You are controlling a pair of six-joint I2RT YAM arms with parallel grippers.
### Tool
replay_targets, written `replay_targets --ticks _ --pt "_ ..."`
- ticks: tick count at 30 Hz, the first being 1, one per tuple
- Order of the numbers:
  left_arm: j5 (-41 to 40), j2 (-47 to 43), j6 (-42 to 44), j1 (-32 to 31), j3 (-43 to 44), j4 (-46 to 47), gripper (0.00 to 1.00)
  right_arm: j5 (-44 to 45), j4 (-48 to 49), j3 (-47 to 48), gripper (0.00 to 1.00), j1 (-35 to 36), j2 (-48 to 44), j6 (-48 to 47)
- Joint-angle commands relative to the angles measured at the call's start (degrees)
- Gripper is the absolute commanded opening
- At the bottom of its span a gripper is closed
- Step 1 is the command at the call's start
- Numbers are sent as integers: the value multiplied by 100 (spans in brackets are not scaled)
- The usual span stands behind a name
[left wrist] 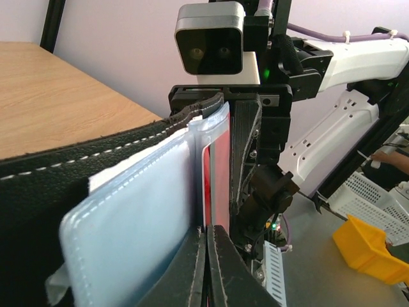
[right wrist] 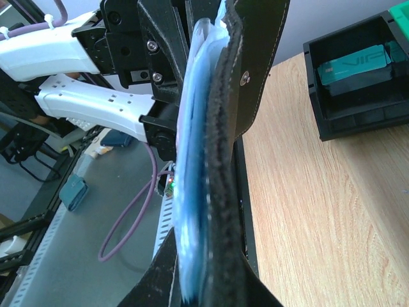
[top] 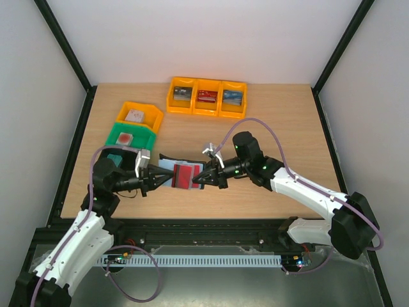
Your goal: Take the credit cards out of the card holder
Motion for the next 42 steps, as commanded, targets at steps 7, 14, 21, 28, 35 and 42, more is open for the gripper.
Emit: replay_targets --ticks 7,14,21,28,35,42 --pt "-152 -4 63 -220 50 -13 19 -274 130 226 2 -5 -133 -22" --pt "-239 80 -74 -331 -36 350 19 -344 139 232 2 -5 -148 22" --pt "-170 84 74 -393 4 295 9 -270 94 195 2 -5 -226 -22" --pt "-160 48 177 -261 211 -19 2 -153 46 135 2 -17 -345 -54" --pt "-42 5 1390 341 740 -1184 2 78 725 -454 2 -952 -629 775" --pt "-624 136 1671 484 1142 -1097 2 223 1763 -865 2 -1750 -705 2189"
